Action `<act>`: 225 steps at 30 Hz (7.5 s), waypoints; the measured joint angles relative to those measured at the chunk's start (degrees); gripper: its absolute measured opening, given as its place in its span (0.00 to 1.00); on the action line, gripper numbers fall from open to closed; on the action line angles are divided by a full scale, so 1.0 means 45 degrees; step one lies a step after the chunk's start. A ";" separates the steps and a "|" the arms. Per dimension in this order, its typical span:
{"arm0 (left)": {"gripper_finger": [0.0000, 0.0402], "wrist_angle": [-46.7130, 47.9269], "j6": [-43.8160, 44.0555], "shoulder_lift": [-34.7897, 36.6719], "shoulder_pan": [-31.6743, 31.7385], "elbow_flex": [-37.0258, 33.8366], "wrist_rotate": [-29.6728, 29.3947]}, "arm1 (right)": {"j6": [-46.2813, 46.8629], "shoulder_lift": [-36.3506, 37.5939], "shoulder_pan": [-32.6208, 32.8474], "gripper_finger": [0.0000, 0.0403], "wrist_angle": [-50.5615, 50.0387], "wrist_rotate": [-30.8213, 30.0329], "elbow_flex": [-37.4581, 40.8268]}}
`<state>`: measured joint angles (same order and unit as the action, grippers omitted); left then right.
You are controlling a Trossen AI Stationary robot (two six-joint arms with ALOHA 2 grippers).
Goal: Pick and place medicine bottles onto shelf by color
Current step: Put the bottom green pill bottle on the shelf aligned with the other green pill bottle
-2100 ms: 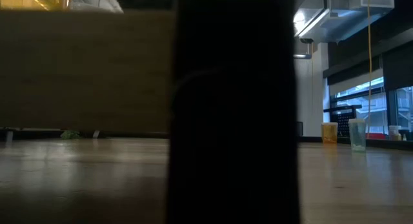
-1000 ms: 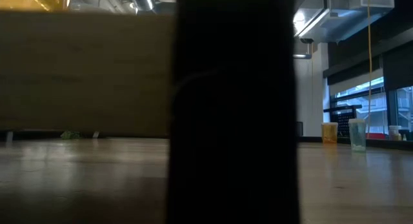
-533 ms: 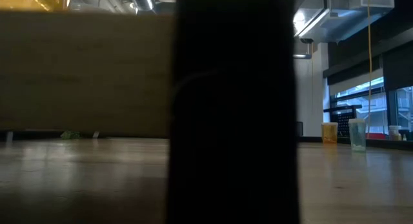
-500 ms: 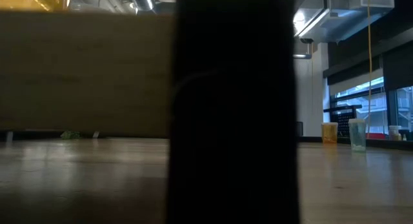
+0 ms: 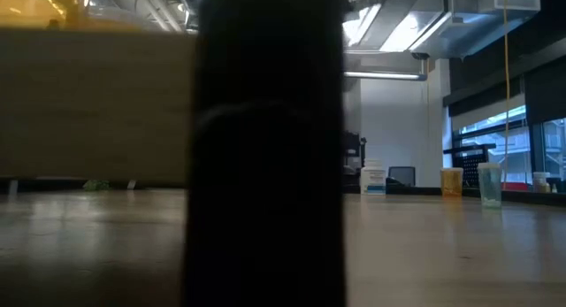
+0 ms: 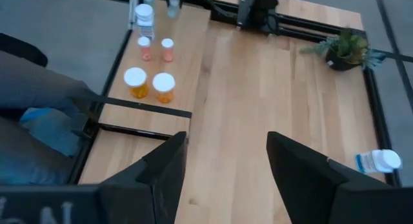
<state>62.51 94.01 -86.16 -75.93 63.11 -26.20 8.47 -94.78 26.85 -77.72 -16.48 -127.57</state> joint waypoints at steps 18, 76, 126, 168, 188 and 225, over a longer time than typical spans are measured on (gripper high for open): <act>0.25 0.0668 -0.0026 -0.0197 0.0002 0.0000 0.0986 | 0.0005 0.0000 0.0005 0.53 0.0125 0.1012 0.0000; 0.25 0.0682 -0.0421 -0.0187 0.0011 0.0000 0.1703 | 0.0058 0.0000 0.0003 0.53 0.0123 0.1003 0.0000; 0.31 0.0673 -0.1165 -0.0177 0.0011 0.0000 0.0951 | 0.0107 0.0000 0.0003 0.53 0.0187 0.0998 0.0004; 0.36 0.0732 -0.2253 0.0947 0.0401 0.0000 0.1940 | 0.0102 0.0000 0.0000 0.53 0.0463 0.1003 0.0005; 0.35 0.2012 -0.2685 0.1731 0.1908 0.0000 0.1237 | 0.0068 0.0000 0.0000 0.53 0.0458 0.1008 0.0005; 0.35 0.1595 -0.3943 0.0192 0.2464 -0.0015 0.3437 | 0.0053 0.0000 0.0000 0.53 0.0453 0.1008 0.0005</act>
<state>69.69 76.27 -85.30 -64.84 63.05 -10.73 8.71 -94.78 26.85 -75.68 -11.94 -127.55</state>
